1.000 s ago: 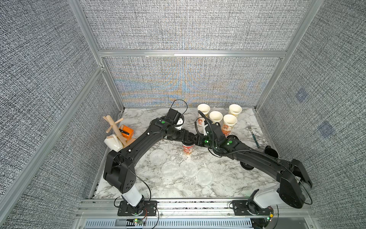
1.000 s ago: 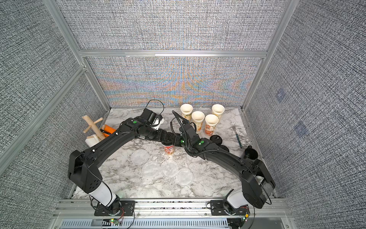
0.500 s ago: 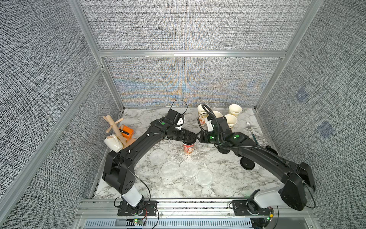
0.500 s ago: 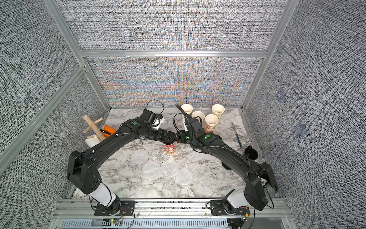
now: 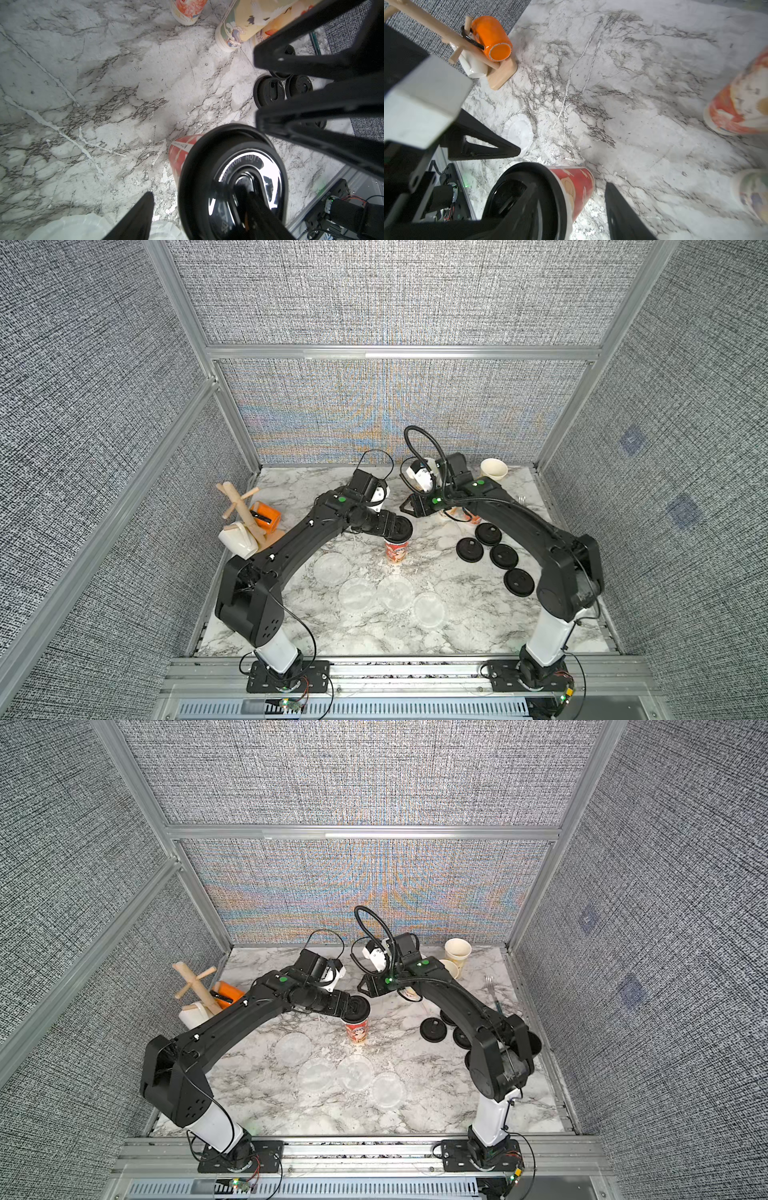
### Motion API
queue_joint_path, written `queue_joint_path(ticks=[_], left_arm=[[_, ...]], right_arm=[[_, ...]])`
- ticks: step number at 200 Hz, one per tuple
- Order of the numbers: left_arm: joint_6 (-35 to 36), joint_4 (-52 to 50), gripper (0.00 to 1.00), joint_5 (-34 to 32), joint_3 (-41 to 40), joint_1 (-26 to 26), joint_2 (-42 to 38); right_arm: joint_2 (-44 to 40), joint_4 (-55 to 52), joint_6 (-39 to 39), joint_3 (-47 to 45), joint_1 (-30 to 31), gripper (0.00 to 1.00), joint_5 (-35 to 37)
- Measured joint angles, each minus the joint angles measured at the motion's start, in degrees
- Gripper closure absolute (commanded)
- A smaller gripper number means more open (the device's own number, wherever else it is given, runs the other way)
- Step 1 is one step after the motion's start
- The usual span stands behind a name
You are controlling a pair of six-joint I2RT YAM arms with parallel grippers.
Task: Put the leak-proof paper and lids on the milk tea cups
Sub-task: Secure the cup lid on the cup.
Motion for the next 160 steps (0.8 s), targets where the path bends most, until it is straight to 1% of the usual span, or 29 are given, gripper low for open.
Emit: queue_joint_path(ticks=[35,78,106,160], left_arm=[[0.15,0.04,0.3,0.0,-0.11,0.0,0.0],[0.17,0.31,0.3,0.22,-0.28,0.02,0.07],[0.17,0.87,0.3,0.31,-0.52,0.02,0.07],[0.2,1.57,0.3,0.24,-0.63,0.02,0.09]], right_arm=[[2.1,-2.08,-3.17,1.64,0.02,0.46,-3.58],[4.33,-3.26,-4.46,2.8,0.02,0.48,-6.86],[5.4,-3.82,-4.94,3.87,0.02,0.49,-8.02],[6.34,-5.18,-6.27,4.9,0.0,0.54,-8.7]])
